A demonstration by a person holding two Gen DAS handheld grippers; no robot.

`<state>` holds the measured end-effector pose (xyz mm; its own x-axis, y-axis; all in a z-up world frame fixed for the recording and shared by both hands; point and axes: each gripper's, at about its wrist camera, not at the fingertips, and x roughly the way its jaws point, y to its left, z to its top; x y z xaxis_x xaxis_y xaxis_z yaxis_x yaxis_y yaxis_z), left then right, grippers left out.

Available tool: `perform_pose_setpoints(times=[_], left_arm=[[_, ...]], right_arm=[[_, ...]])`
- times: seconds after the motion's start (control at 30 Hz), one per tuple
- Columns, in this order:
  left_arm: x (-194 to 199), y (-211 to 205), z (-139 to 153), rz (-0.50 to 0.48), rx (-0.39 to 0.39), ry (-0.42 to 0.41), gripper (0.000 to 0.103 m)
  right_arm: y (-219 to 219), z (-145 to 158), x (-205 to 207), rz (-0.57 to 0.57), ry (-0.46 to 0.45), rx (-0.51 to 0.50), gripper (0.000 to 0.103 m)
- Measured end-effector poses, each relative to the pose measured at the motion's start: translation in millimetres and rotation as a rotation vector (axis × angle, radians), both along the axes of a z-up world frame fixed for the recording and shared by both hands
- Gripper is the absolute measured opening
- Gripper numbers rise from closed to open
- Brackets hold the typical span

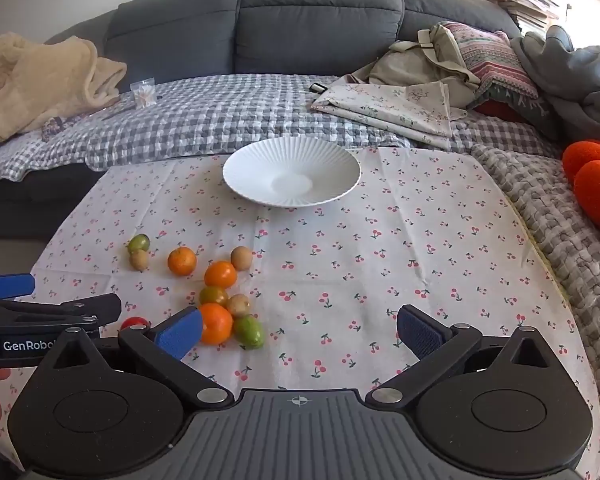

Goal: Organize fruits

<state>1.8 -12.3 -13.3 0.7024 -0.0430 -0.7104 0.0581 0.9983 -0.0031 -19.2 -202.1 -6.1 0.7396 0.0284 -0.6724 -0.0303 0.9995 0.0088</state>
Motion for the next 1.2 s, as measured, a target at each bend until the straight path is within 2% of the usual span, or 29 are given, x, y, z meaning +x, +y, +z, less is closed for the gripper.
perform_pose_setpoints(times=[0.2,0.63,0.83,1.2], left_arm=[[1,1,-1,0.004,0.0,0.004,0.102],[2,0,-5,0.013,0.01,0.008,0.102],[2,0,-6,0.01,0.011,0.006,0.102],[3,-1,-12,0.01,0.025,0.016,0.102]], right_arm=[[-1,-4,-2,0.012,0.007,0.024,0.103],[2,-5,1,0.018,-0.003,-0.029,0.103],[1,-6,2,0.011,-0.005,-0.004,0.103],[2,-7,4,0.011,-0.012,-0.027,0.103]])
